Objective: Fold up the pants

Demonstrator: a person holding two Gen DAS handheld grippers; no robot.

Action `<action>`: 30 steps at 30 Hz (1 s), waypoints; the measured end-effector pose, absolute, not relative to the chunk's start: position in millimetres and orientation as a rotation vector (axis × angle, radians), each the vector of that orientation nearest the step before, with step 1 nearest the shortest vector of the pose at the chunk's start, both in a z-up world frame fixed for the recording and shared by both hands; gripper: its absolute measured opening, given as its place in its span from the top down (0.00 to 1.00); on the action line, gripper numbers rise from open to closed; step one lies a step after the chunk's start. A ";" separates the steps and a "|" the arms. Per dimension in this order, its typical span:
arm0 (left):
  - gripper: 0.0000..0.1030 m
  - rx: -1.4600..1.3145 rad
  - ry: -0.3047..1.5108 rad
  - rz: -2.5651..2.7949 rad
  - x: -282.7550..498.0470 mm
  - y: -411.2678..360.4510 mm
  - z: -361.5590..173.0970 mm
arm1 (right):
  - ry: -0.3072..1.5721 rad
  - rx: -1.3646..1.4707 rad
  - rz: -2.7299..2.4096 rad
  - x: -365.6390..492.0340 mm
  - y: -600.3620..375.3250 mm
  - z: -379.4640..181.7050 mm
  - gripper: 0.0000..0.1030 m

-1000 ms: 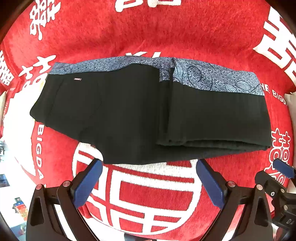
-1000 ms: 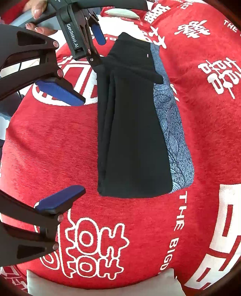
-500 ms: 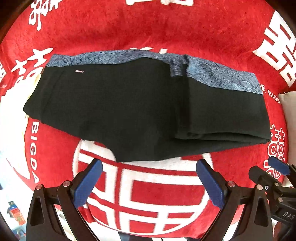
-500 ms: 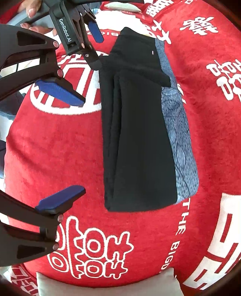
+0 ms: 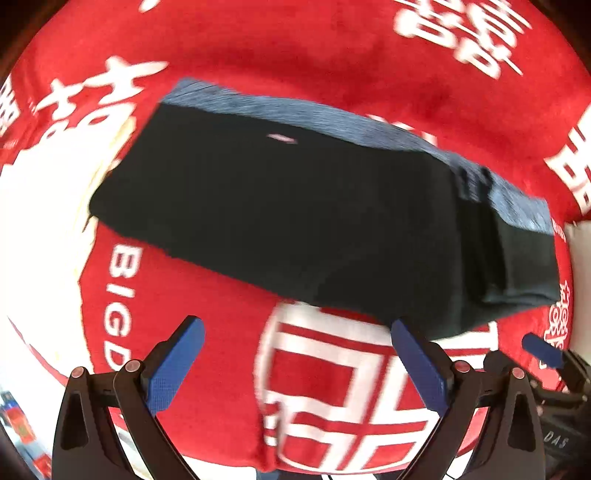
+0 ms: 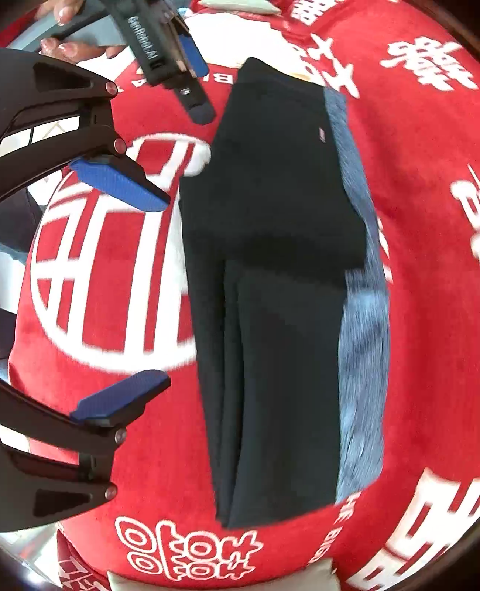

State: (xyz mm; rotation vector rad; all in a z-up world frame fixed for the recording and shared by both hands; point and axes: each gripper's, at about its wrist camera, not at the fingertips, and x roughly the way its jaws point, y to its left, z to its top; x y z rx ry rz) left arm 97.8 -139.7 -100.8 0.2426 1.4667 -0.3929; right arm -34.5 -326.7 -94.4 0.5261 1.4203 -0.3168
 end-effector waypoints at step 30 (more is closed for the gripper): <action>0.02 -0.338 1.382 -0.343 191.5 -38.3 -150.2 | 1.497 0.354 -0.236 21.1 -269.2 -133.8 0.13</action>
